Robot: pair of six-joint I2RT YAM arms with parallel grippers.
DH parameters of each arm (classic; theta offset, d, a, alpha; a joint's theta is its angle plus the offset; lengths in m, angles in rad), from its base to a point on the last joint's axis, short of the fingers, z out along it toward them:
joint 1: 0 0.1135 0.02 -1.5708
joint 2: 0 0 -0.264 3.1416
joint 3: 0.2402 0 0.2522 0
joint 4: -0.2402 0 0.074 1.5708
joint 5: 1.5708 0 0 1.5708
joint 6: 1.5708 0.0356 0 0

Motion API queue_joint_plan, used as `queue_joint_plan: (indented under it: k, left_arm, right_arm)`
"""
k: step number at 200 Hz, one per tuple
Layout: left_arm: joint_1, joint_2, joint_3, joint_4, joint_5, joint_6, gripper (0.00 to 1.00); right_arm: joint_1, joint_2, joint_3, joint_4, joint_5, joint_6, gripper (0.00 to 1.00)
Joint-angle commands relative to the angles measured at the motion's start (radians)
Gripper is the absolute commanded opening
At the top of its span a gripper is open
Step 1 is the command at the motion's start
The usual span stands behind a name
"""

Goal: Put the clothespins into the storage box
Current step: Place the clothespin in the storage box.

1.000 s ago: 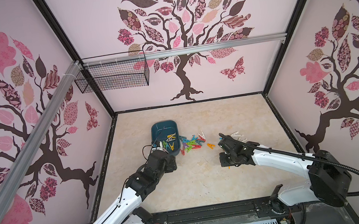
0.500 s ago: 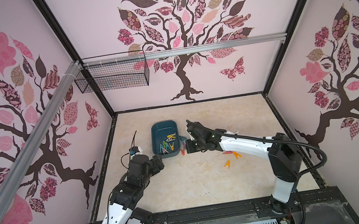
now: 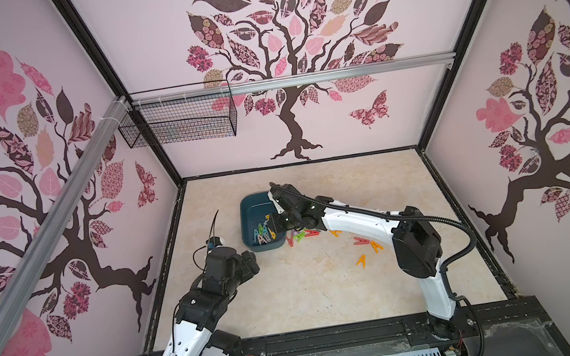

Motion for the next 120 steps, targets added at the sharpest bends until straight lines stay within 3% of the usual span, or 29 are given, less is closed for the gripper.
queue_joint_plan:
  k: [1,27,65,89,120]
  left_arm:
    - [0.002,-0.005,-0.036,0.082,0.026,0.057,0.81]
    - [-0.056,0.04,-0.042,0.172,0.051,0.09,0.8]
    - [-0.343,0.191,-0.03,0.301,-0.052,0.172,0.8]
    - [-0.479,0.312,-0.009,0.38,-0.087,0.214,0.81]
    - [-0.545,0.466,0.048,0.407,-0.023,0.246,0.81]
  right_arm:
    - [-0.013,-0.17,-0.148,-0.012,0.058,0.008,0.34]
    - [-0.039,-0.381,-0.431,0.004,0.131,0.072,0.36]
    - [-0.084,-0.641,-0.769,-0.067,0.214,0.179,0.4]
    - [-0.134,-0.769,-0.918,-0.104,0.236,0.213,0.42]
    - [-0.172,-0.801,-1.004,-0.119,0.245,0.209,0.42]
